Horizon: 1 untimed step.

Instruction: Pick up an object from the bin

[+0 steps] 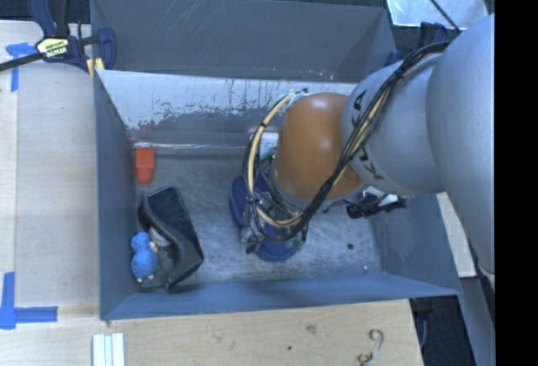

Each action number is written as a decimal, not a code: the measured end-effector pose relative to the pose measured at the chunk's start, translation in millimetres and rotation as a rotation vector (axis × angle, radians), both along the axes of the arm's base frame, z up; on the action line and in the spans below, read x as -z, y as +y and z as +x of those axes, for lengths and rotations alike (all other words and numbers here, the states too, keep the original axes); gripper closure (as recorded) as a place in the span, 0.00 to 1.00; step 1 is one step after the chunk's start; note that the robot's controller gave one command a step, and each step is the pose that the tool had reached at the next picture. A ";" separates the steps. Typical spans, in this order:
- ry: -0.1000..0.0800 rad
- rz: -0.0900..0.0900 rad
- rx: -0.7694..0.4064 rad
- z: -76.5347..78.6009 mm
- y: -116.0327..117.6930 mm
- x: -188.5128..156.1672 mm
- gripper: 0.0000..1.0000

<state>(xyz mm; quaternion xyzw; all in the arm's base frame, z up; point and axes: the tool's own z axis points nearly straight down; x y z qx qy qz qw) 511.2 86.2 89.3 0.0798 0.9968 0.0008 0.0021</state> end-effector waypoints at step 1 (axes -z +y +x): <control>0.001 -0.001 0.001 -0.3 -0.5 0.5 0.00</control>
Offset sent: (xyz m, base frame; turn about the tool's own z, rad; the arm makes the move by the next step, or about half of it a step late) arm 0.0000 0.0000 0.0000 0.0000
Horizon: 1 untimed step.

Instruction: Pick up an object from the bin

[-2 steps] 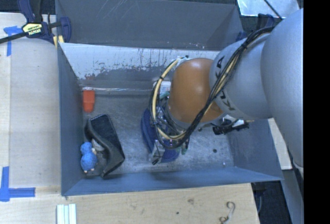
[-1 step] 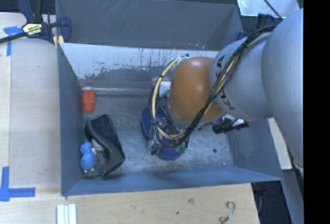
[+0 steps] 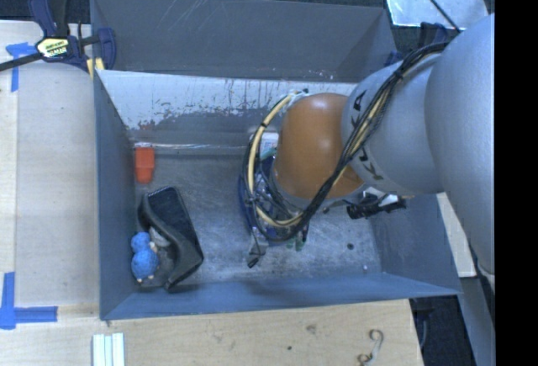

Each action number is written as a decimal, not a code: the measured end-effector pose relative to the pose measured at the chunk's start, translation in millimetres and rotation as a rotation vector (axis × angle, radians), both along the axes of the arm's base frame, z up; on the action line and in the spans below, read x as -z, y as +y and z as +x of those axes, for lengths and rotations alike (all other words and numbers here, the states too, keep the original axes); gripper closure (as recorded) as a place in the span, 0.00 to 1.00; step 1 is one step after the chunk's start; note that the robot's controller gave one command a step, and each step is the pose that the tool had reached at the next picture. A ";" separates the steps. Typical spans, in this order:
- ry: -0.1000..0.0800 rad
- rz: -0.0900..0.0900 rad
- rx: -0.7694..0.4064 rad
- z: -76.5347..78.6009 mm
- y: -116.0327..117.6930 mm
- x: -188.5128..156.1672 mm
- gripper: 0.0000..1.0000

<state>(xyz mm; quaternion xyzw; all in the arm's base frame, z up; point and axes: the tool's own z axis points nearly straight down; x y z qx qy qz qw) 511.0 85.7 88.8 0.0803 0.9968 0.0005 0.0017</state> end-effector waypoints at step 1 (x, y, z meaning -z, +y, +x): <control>0.004 -0.001 -0.315 37.8 -34.3 12.4 0.00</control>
Offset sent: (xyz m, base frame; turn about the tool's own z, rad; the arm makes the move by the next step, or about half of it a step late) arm 0.0376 -0.0336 -0.0123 -0.3153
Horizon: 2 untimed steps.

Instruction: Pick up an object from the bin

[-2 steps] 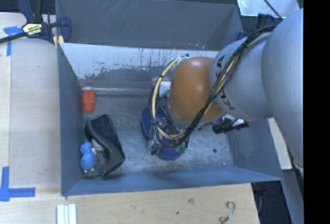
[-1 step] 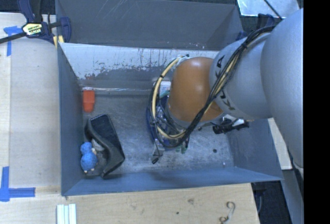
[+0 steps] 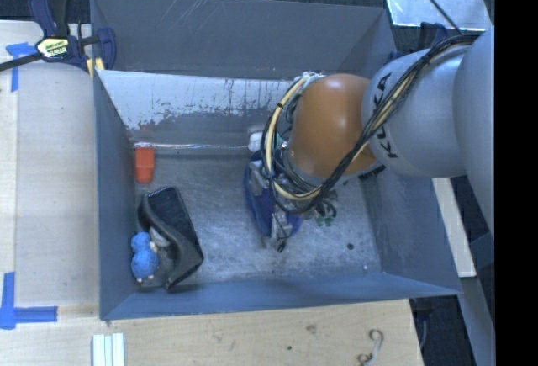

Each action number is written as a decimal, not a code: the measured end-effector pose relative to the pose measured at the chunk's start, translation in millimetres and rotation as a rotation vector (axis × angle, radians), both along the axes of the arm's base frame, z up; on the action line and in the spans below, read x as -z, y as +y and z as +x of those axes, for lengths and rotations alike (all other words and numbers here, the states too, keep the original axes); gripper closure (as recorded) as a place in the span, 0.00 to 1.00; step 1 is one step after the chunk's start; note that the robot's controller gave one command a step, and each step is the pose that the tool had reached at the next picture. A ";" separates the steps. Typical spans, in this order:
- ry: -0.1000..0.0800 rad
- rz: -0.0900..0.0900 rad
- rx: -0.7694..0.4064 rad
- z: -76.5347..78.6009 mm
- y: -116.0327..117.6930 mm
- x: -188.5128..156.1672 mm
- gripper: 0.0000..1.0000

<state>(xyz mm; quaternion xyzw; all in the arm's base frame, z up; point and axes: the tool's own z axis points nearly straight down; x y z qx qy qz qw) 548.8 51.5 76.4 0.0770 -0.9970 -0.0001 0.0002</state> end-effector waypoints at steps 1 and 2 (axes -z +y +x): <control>-0.005 0.003 0.002 1.5 1.8 -3.0 1.00; -0.013 0.000 -0.101 0.1 4.6 -167.3 1.00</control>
Offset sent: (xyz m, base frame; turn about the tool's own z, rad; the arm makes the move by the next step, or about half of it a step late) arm 0.0000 0.0000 0.0000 0.0000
